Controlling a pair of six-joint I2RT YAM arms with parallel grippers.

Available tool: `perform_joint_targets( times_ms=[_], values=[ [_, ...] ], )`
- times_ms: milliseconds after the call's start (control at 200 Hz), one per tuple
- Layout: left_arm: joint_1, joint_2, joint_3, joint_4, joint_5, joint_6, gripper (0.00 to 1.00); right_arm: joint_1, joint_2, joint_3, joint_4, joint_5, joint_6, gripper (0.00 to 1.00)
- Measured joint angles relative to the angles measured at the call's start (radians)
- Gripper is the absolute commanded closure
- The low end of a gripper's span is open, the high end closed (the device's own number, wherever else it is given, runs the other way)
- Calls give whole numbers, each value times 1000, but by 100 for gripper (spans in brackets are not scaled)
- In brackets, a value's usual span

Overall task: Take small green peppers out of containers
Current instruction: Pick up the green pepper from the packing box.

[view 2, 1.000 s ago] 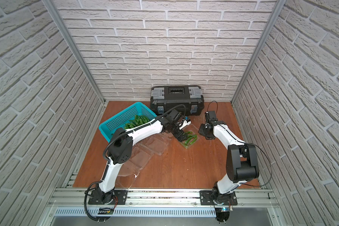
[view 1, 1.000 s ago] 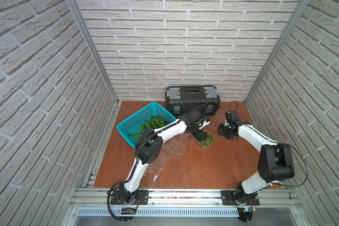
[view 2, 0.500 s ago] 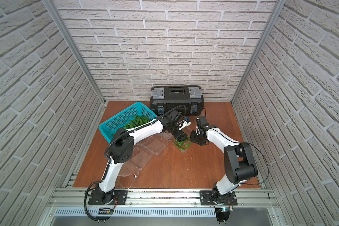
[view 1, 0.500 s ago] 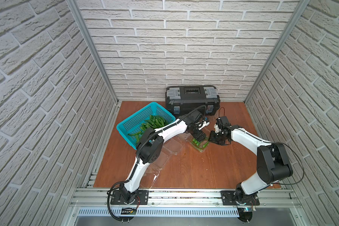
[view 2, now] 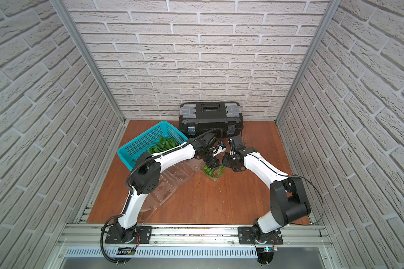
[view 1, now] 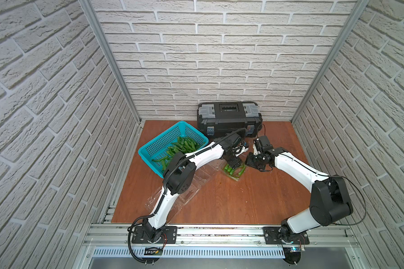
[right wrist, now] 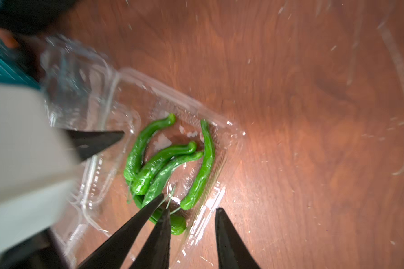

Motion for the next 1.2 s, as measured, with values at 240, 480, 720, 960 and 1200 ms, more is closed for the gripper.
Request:
perform_joint_targets(
  times_ms=[240, 480, 720, 960, 1200],
  values=[
    [-14, 48, 23, -47, -34, 32, 60, -10, -18, -2, -3, 31, 30, 69],
    [-19, 70, 38, -63, -56, 41, 72, -11, -19, -4, -3, 43, 32, 70],
    [-19, 97, 71, -69, -68, 49, 72, -11, -20, -5, -3, 42, 29, 70],
    [-22, 136, 109, -101, -81, 59, 79, -11, -20, -5, -3, 42, 27, 70],
    [-25, 146, 149, -120, -52, 38, 97, -11, -20, -5, -3, 41, 26, 70]
  ],
)
